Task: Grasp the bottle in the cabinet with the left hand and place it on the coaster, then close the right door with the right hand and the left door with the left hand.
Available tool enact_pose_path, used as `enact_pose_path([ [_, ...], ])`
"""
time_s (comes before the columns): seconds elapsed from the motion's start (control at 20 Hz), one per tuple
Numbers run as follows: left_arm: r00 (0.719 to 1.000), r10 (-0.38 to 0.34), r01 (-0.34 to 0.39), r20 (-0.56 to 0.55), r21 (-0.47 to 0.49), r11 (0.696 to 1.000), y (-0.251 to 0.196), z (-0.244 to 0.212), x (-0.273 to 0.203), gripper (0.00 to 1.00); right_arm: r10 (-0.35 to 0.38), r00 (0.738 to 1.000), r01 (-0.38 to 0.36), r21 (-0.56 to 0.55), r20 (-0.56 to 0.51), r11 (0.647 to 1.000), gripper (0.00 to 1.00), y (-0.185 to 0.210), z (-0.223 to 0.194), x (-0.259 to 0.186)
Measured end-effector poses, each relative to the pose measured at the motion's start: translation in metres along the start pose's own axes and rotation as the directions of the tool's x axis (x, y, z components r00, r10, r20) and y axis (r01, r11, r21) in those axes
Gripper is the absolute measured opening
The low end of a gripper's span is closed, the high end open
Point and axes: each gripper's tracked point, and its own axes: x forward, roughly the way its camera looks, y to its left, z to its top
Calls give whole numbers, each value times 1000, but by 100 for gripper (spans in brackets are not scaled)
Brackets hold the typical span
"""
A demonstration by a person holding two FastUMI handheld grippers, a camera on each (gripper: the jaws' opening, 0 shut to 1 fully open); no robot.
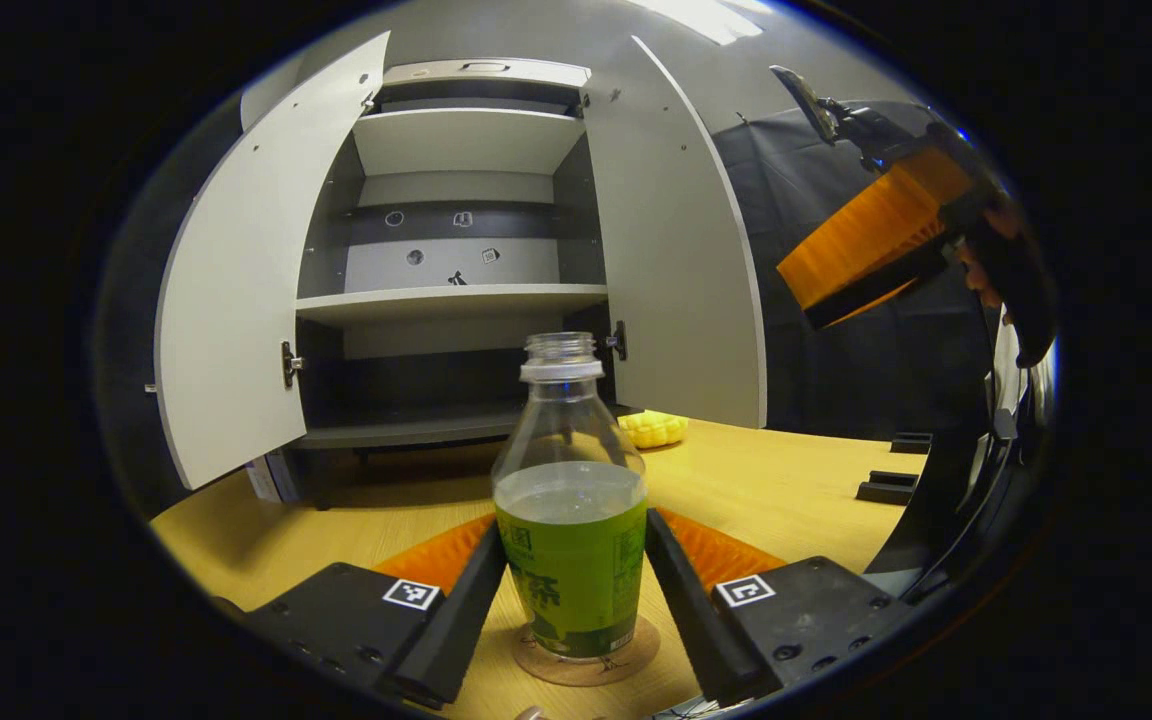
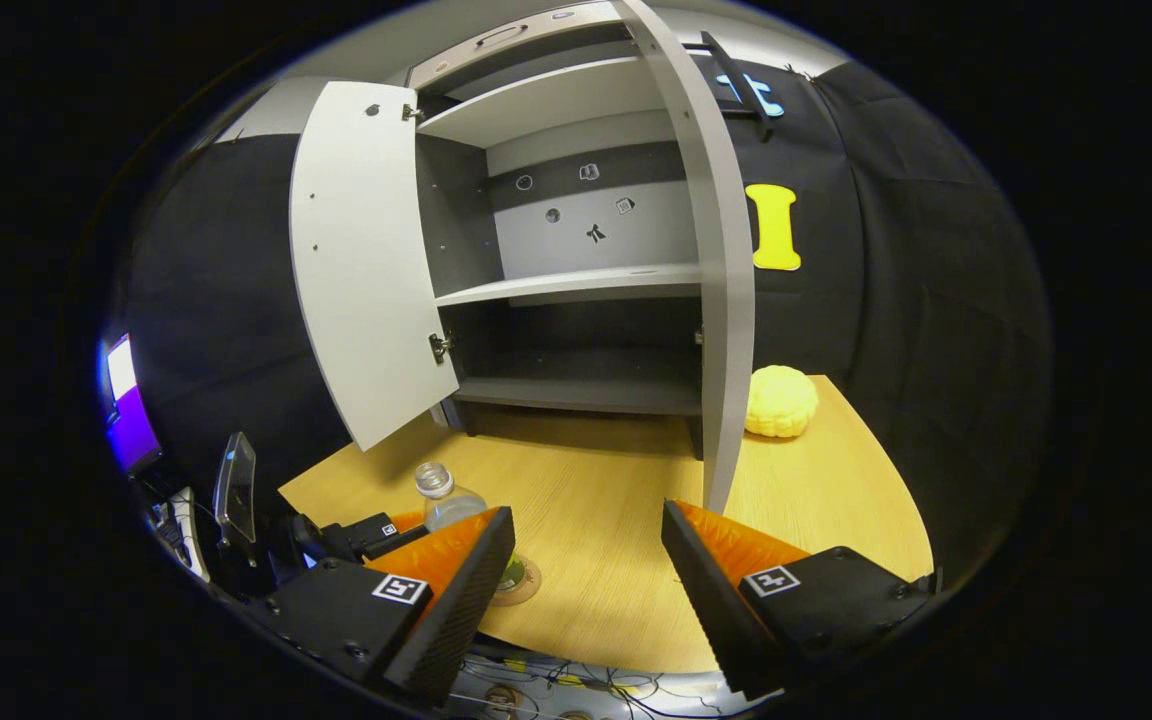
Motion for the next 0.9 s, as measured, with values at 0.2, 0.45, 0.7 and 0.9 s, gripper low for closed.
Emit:
enact_pose_path([
  [0.2, 1000, 18, -18, 0, -27, 999, 8, 7, 7, 97, 15, 1000, -15, -18, -8, 1000, 99, 2, 3, 6],
  [0.45, 1000, 22, -22, 16, -45, 999, 16, 36, 15, 98, 29, 1000, -29, -10, 6, 1000, 99, 0, 16, 6],
  [0.7, 998, -19, 24, 57, -95, 995, 17, 106, 23, 97, 33, 997, -32, -11, 69, 999, 99, 2, 50, 9],
  [0.9, 994, -62, 71, 90, -102, 992, 23, 176, 30, 96, 5, 986, -3, -12, 164, 1000, 98, -4, 99, 2],
])
